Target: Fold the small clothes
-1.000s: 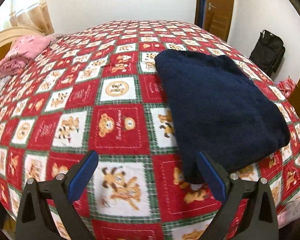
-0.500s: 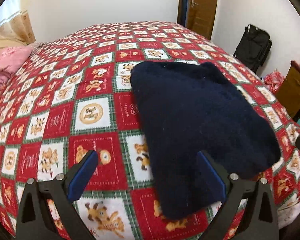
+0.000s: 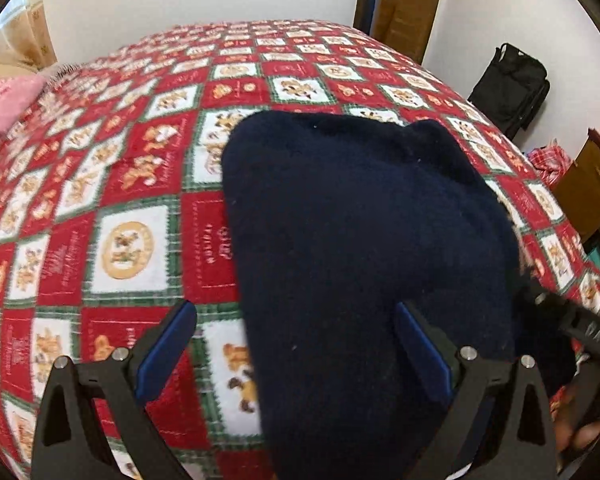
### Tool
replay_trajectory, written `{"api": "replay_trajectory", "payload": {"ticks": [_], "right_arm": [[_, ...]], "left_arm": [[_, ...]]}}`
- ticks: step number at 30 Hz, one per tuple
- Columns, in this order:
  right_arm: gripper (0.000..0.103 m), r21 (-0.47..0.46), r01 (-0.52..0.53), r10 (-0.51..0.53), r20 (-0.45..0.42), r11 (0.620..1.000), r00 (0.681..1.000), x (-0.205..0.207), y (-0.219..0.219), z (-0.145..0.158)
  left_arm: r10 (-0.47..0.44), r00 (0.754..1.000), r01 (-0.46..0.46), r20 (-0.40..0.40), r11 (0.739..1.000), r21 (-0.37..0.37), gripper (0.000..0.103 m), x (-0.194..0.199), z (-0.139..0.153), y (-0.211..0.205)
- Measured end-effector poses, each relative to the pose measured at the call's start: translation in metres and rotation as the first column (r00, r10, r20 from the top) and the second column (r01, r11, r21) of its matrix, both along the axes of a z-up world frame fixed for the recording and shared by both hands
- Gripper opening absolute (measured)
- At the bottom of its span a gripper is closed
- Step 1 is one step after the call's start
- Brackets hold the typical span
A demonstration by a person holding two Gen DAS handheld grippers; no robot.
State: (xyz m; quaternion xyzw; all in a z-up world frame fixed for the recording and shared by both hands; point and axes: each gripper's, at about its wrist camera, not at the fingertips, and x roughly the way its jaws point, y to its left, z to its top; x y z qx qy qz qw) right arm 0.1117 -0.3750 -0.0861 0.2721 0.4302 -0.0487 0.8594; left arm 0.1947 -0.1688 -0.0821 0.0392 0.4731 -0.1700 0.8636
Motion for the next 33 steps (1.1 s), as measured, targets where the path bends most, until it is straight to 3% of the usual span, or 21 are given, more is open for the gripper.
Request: {"api": "replay_trajectory", "payload": {"ticks": [4, 9, 12, 14, 26, 29, 33], "right_arm": [[0.078, 0.060, -0.018, 0.016, 0.022, 0.998, 1.000, -0.003, -0.007, -0.004], [0.078, 0.144, -0.015, 0.011, 0.032, 0.989, 0.999, -0.004, -0.018, -0.004], [0.078, 0.262, 0.021, -0.045, 0.086, 0.965, 0.995, -0.007, -0.033, -0.004], [0.078, 0.270, 0.018, -0.039, 0.072, 0.963, 0.997, -0.003, -0.034, -0.008], [0.082, 0.023, -0.156, 0.156, -0.002, 0.988, 0.988, 0.016, 0.013, -0.002], [0.085, 0.030, -0.149, 0.150, -0.021, 0.988, 0.989, 0.024, 0.012, -0.005], [0.098, 0.032, -0.165, 0.166, -0.041, 0.986, 0.985, 0.032, 0.015, -0.008]], "left_arm": [[0.026, 0.997, -0.034, -0.072, 0.993, -0.114, 0.103, 0.006, -0.011, 0.008], [0.038, 0.980, -0.092, -0.195, 0.958, -0.273, 0.103, 0.013, -0.023, 0.021], [0.021, 0.984, -0.066, -0.174, 0.964, -0.259, 0.103, 0.012, -0.019, 0.017], [0.008, 0.985, -0.054, -0.174, 0.963, -0.263, 0.103, 0.012, -0.020, 0.012], [-0.015, 0.990, -0.018, -0.142, 0.974, -0.225, 0.102, 0.014, -0.022, -0.002], [-0.024, 0.991, -0.005, -0.132, 0.976, -0.219, 0.099, 0.014, -0.022, -0.005], [-0.025, 0.991, -0.003, -0.130, 0.977, -0.212, 0.098, 0.014, -0.022, -0.005]]}}
